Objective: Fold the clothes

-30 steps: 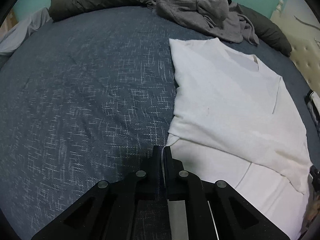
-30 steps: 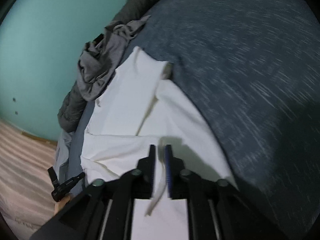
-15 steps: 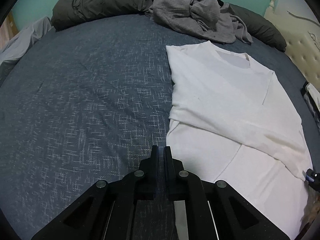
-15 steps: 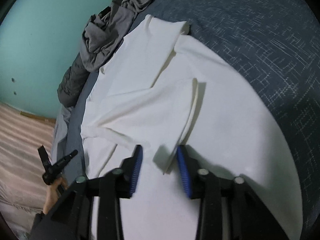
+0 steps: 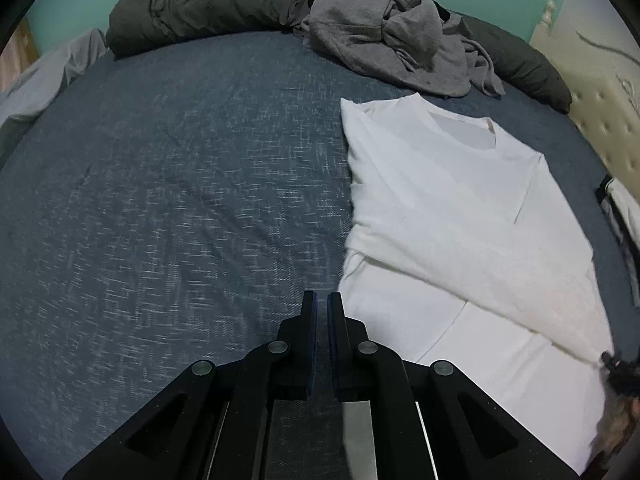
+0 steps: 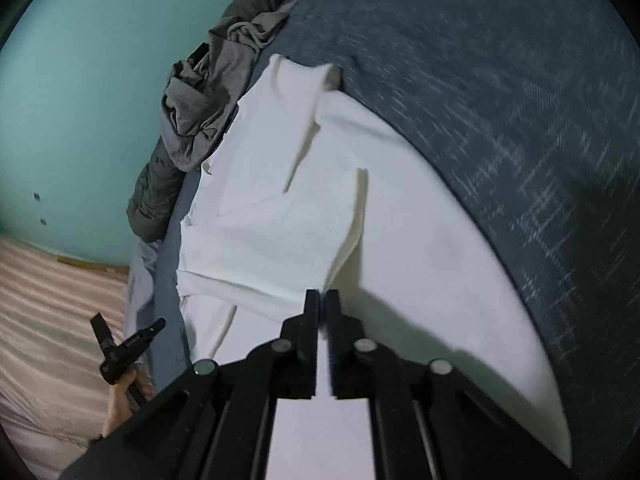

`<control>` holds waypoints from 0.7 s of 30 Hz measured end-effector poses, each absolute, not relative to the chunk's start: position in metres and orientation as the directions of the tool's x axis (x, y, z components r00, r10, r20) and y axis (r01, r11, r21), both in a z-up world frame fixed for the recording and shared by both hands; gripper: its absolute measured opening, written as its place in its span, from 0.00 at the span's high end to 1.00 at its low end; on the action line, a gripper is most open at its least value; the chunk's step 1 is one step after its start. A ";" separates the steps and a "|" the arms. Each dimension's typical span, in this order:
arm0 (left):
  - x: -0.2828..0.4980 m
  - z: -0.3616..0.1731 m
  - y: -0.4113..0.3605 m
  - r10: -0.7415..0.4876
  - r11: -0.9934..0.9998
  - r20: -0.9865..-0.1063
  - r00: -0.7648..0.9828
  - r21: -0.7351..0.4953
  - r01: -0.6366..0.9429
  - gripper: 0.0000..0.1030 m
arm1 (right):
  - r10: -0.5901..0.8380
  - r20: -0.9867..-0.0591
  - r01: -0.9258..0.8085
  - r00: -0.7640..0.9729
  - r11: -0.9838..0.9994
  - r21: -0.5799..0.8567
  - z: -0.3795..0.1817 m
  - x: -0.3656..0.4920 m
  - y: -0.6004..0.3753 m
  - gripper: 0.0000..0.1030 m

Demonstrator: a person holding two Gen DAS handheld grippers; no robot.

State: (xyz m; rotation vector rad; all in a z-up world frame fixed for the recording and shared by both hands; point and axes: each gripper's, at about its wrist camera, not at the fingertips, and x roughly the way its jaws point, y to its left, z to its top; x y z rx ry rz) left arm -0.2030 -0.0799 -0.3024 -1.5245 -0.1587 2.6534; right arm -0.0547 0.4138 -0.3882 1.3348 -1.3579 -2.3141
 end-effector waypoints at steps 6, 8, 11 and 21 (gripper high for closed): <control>-0.222 -0.317 -0.067 0.082 -0.997 -0.870 -0.486 -0.074 -0.035 0.72 | -0.524 -0.615 -0.281 -0.589 -0.581 0.764 -0.387 -0.058 0.414 0.79; -0.229 -0.322 -0.063 0.078 -0.997 -0.872 -0.484 -0.065 -0.045 0.72 | -0.525 -0.615 -0.273 -0.588 -0.587 0.762 -0.386 -0.059 0.413 0.79; -0.239 -0.326 -0.058 0.077 -0.997 -0.871 -0.486 -0.055 -0.058 0.72 | -0.529 -0.611 -0.271 -0.589 -0.583 0.766 -0.387 -0.060 0.413 0.79; -0.258 -0.326 -0.063 0.164 -0.985 -0.851 -0.499 -0.168 -0.037 0.72 | -0.438 -0.640 -0.282 -0.631 -0.639 0.715 -0.367 -0.060 0.423 0.68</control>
